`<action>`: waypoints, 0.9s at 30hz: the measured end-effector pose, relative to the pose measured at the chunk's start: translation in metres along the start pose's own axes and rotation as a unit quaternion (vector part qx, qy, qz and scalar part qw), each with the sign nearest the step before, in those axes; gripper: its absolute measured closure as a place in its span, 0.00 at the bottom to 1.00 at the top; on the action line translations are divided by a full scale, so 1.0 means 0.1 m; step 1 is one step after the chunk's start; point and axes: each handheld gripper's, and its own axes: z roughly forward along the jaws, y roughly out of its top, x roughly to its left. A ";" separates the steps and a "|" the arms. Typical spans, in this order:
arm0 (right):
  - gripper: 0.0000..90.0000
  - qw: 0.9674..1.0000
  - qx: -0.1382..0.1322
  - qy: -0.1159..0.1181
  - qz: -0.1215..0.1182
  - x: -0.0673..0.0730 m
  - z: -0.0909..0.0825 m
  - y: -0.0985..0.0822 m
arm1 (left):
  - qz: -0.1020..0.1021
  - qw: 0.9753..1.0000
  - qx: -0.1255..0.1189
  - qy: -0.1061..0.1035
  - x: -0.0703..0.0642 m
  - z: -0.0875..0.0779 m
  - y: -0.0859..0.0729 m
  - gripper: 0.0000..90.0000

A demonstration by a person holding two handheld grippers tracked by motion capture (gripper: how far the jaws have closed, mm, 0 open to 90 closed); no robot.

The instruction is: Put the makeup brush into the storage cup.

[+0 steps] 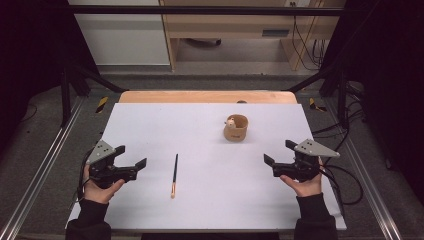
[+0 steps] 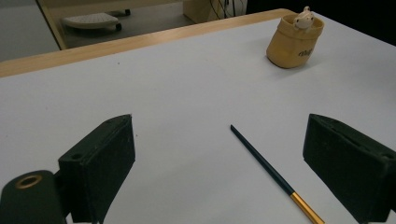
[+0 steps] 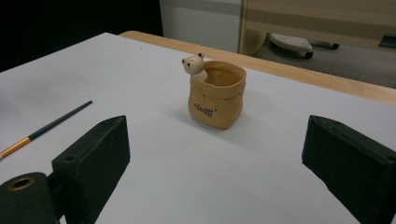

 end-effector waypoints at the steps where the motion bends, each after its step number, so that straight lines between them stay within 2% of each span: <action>1: 0.09 1.000 0.000 0.000 0.000 0.00 0.00 0.00 | 0.000 1.000 0.000 0.000 0.00 0.00 0.00 0.10; 19: 0.09 1.000 0.007 -0.002 -0.001 0.01 0.00 0.00 | 0.005 1.000 0.020 0.004 -0.08 0.10 -0.02 0.11; 27: 0.09 1.000 0.009 -0.004 0.001 0.02 0.00 0.00 | 0.017 0.999 0.032 0.005 -0.16 0.18 -0.02 0.11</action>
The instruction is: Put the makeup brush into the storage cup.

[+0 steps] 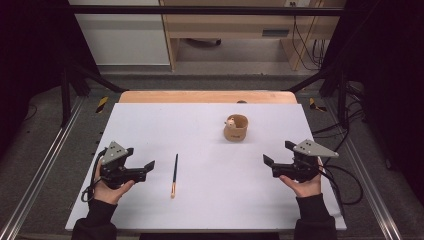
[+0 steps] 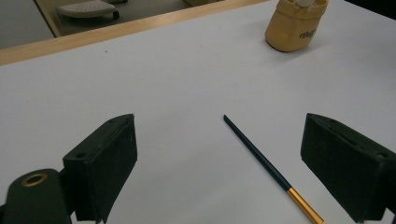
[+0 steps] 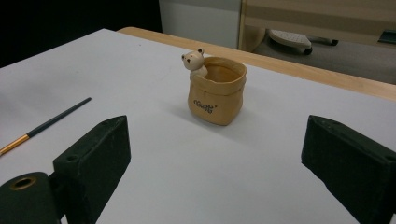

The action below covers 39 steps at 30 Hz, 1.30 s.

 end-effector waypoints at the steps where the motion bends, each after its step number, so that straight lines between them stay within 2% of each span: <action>1: 0.09 1.000 0.001 0.000 0.000 0.00 0.00 0.00 | 0.001 1.000 0.001 0.001 -0.01 0.01 0.00 0.11; 15: 0.09 1.000 0.005 0.000 -0.002 0.01 0.02 -0.01 | 0.008 1.000 0.020 0.000 -0.13 0.15 -0.01 0.14; 21: 0.09 1.000 0.007 0.000 -0.003 0.01 0.03 -0.01 | 0.018 0.999 0.034 -0.002 -0.19 0.22 -0.02 0.14; 28: 0.09 1.000 0.007 0.000 -0.002 0.01 0.03 -0.01 | 0.017 0.999 0.042 -0.002 -0.24 0.29 -0.04 0.15; 29: 0.09 1.000 0.007 0.001 -0.002 0.02 0.03 -0.01 | 0.022 0.999 0.049 -0.001 -0.26 0.32 -0.04 0.16; 39: 0.09 1.000 0.009 0.001 -0.004 0.02 0.03 -0.01 | 0.030 0.997 0.070 -0.003 -0.35 0.42 -0.08 0.20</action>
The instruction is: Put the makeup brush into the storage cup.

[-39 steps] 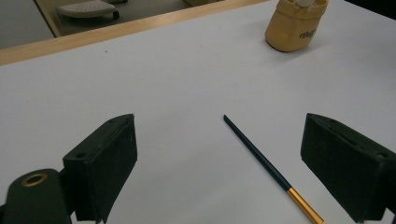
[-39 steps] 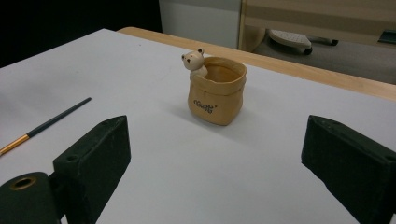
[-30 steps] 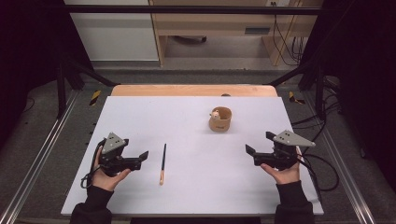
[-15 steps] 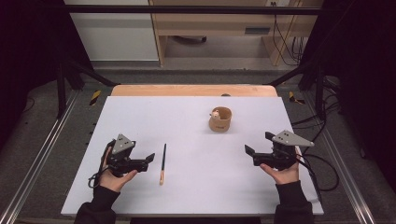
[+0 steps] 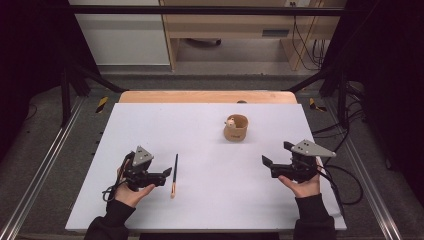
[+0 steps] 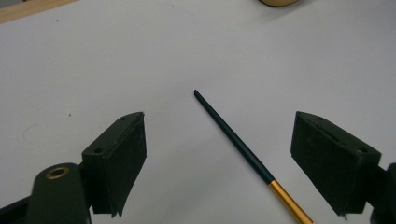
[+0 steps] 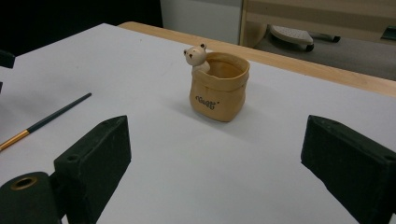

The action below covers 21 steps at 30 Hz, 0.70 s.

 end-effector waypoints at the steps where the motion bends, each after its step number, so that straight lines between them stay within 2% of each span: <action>1: 0.09 1.000 0.001 0.001 0.000 0.00 0.00 0.00 | 0.000 1.000 0.000 0.000 0.00 0.00 0.00 0.20; 2: 0.09 1.000 0.001 0.001 0.000 0.00 0.00 0.00 | 0.005 1.000 0.004 0.000 0.00 0.01 0.00 0.21; 19: 0.10 1.000 0.006 0.002 -0.002 0.02 0.02 -0.01 | 0.004 0.999 0.044 -0.001 -0.15 0.20 -0.05 0.31; 21: 0.10 1.000 0.007 0.002 -0.001 0.02 0.02 -0.01 | -0.002 0.999 0.046 -0.003 -0.17 0.23 -0.06 0.35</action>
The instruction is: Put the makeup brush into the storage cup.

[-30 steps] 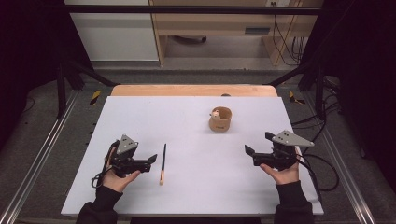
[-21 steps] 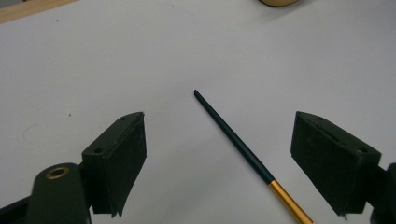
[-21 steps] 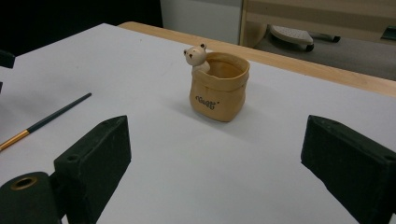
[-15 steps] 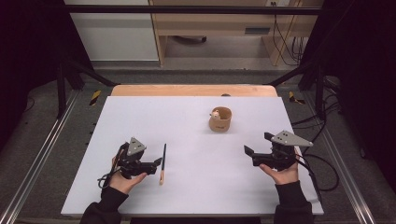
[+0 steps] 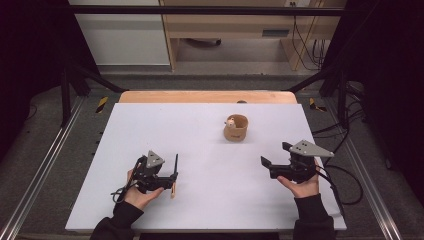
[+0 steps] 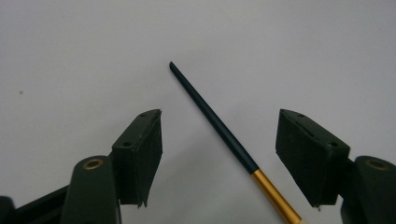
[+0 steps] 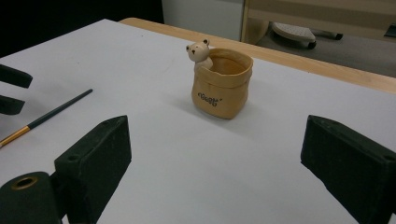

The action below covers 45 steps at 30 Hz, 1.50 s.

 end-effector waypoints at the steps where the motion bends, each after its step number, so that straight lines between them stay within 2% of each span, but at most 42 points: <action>1: 0.10 1.000 0.000 0.000 0.000 0.00 0.00 0.00 | 0.003 1.000 0.009 -0.004 -0.01 0.02 -0.01 0.36; 10: 0.10 1.000 0.002 0.001 -0.002 0.00 0.01 0.00 | 0.002 0.999 0.033 -0.010 -0.08 0.11 -0.04 0.49; 15: 0.10 1.000 0.002 0.001 -0.001 0.00 0.00 0.00 | -0.009 0.999 0.042 -0.015 -0.12 0.16 -0.06 0.57; 21: 0.10 1.000 0.002 0.001 -0.003 0.00 0.01 0.00 | -0.008 0.998 0.055 -0.013 -0.11 0.19 -0.06 0.65; 35: 0.10 1.000 0.004 0.001 -0.004 0.01 0.01 -0.01 | -0.005 0.998 0.065 -0.009 -0.10 0.20 -0.06 0.83; 45: 0.10 1.000 0.005 0.000 -0.005 0.01 0.02 -0.01 | -0.002 0.997 0.072 -0.008 -0.08 0.20 -0.06 0.91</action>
